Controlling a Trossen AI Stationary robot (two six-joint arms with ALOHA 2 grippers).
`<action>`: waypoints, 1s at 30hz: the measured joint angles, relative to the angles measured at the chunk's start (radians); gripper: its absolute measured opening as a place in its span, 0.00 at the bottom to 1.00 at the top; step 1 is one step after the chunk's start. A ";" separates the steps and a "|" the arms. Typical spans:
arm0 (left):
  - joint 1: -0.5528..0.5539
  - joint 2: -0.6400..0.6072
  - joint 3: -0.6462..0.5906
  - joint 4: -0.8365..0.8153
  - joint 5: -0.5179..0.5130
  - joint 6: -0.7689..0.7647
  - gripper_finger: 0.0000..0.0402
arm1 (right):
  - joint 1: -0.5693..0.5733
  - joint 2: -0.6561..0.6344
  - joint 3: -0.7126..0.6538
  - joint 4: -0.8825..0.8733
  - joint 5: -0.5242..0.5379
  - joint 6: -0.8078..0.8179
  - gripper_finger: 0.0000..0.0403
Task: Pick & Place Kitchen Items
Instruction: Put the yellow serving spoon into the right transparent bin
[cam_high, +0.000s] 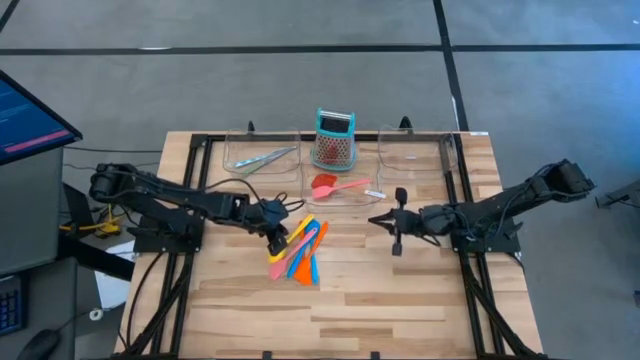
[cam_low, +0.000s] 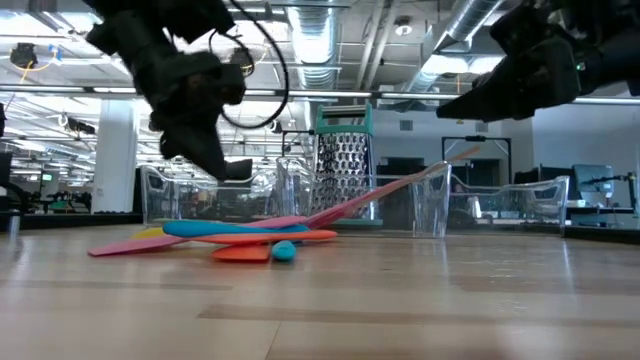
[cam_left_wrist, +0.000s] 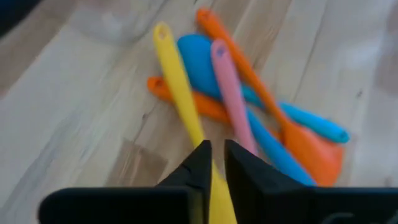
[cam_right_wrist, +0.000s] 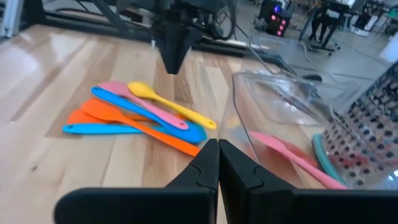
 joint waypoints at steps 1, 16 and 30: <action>0.000 0.000 -0.013 0.000 0.000 -0.010 0.12 | -0.005 0.000 0.000 -0.006 0.000 0.001 0.00; 0.047 0.011 -0.079 0.143 -0.067 -0.187 0.36 | -0.043 0.000 0.000 -0.023 0.000 0.000 0.00; 0.063 0.010 0.070 0.216 -0.063 -0.105 0.16 | -0.042 0.000 0.000 -0.043 0.000 -0.008 0.00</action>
